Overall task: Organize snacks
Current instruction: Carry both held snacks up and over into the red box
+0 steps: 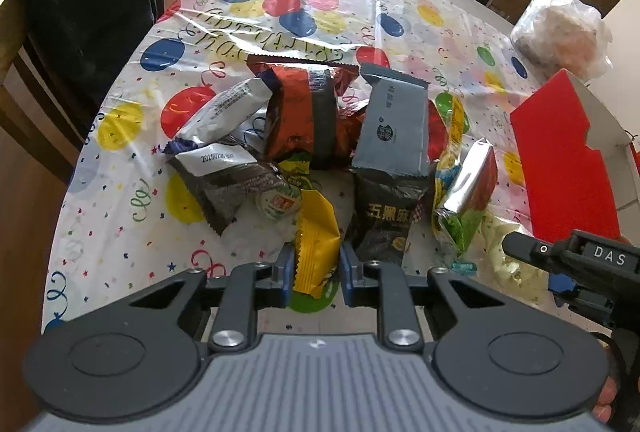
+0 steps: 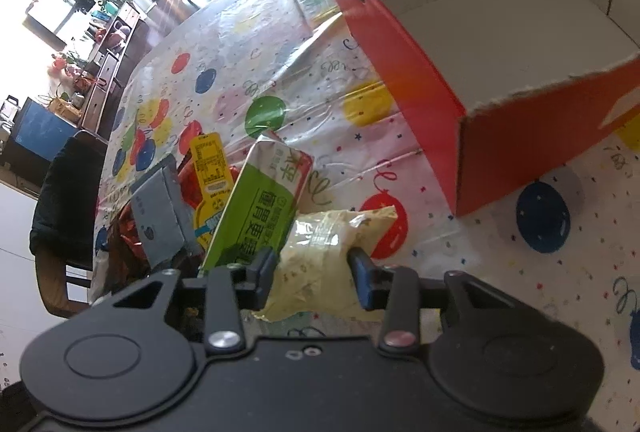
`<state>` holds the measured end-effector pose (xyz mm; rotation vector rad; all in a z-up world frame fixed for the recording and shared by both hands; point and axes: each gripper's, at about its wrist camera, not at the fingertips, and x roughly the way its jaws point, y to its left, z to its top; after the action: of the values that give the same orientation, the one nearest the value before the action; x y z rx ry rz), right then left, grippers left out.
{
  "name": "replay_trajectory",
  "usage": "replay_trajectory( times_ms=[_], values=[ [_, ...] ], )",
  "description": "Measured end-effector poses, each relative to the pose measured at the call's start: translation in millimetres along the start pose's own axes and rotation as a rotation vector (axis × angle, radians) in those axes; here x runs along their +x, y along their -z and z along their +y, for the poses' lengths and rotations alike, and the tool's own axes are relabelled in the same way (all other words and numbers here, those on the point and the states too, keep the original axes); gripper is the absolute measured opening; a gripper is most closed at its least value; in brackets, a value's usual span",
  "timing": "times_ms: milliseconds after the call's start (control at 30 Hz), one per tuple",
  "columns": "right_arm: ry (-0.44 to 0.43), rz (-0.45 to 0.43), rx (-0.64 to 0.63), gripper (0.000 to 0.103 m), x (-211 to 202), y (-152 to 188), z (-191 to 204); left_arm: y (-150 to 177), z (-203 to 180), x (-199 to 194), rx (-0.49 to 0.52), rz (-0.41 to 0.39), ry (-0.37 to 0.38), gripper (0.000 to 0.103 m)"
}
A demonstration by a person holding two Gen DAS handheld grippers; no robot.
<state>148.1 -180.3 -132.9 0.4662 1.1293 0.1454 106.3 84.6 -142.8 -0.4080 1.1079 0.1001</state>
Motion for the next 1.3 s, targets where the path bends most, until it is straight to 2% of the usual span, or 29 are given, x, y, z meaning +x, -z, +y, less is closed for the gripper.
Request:
replay_trajectory(
  times_ms=[133,533,800,1100,1300],
  values=[
    [-0.006,-0.016,-0.012,0.039,-15.8,7.7,-0.8,7.6,0.3,-11.6,-0.001,-0.003,0.026,0.022],
    [-0.026,-0.136,-0.082,0.039,-77.6,28.7,4.2,27.4,-19.6,-66.6,0.105,-0.060,0.103,0.022],
    [0.010,-0.196,-0.170,0.039,-114.1,29.7,5.3,26.5,-46.8,-93.2,0.176,-0.076,0.158,0.022],
    [0.047,-0.300,-0.277,0.039,-149.2,9.4,-11.9,12.4,-102.7,-109.1,0.288,-0.120,0.211,0.022],
    [0.068,-0.343,-0.317,0.039,-161.4,-24.5,-35.2,-1.1,-155.4,-107.1,0.347,-0.130,0.234,0.022]
  ],
)
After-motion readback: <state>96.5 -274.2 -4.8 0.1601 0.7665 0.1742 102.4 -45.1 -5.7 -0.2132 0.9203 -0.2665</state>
